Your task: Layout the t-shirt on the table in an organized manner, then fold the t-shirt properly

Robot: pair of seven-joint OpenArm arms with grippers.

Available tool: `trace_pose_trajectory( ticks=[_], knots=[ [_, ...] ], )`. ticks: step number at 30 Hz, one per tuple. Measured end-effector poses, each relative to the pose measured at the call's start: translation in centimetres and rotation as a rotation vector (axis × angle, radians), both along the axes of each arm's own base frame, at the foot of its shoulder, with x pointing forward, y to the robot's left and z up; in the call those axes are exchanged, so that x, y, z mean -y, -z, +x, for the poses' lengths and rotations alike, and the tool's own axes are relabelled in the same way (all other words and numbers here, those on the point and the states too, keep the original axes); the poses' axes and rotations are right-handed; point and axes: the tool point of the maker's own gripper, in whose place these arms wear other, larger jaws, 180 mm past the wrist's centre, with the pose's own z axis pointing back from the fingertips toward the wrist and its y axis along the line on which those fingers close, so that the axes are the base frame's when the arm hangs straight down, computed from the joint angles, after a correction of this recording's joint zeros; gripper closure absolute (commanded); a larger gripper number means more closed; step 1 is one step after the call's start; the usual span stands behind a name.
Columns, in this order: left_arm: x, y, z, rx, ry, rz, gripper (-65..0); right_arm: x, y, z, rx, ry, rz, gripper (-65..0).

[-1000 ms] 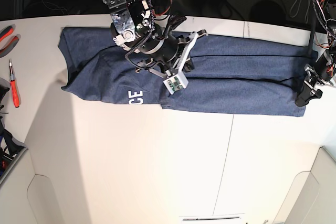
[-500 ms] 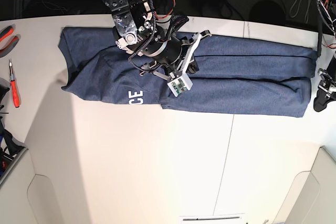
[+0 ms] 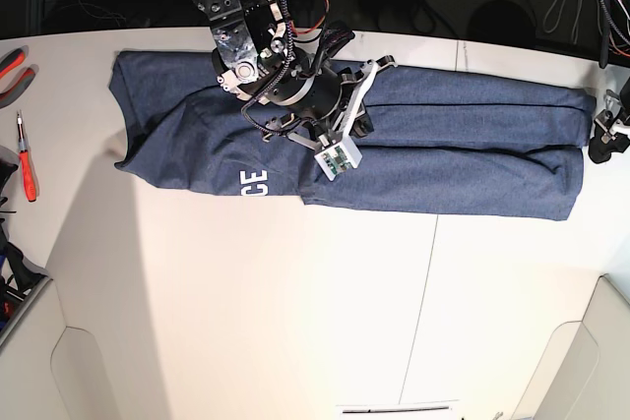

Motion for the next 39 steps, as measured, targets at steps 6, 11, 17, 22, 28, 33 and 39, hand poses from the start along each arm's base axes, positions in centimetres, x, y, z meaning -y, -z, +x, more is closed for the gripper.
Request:
trace_pose_trajectory(
  ticks=[6, 11, 17, 22, 28, 33, 39],
  knots=[
    [0.9, 1.2, -0.6, -0.021, 0.063, 0.085, -46.2, 0.0, 0.0, 0.0, 0.000, 0.000, 0.000, 0.0],
    [2.8, 1.6, 0.4, -0.026, 0.133, 0.082, -46.2, 0.0, 0.0, 0.0, 0.000, 0.000, 0.000, 0.0],
    [3.5, 1.8, 0.7, 0.000, 0.123, 0.065, -46.2, 0.0, 0.0, 0.0, 0.000, 0.000, 0.000, 0.0],
    [3.8, 1.5, 0.9, 0.027, 0.102, 0.033, -46.2, 0.0, 0.0, 0.0, 0.000, 0.000, 0.000, 0.0],
    [3.8, 1.4, 1.1, 0.042, 0.090, 0.017, -46.2, 0.0, 0.0, 0.0, 0.000, 0.000, 0.000, 0.0],
    [3.8, 1.4, 1.1, 0.042, 0.090, 0.017, -46.2, 0.0, 0.0, 0.0, 0.000, 0.000, 0.000, 0.0],
    [4.0, 1.5, 1.0, 0.032, 0.093, 0.002, -46.2, 0.0, 0.0, 0.0, 0.000, 0.000, 0.000, 0.0]
  ],
)
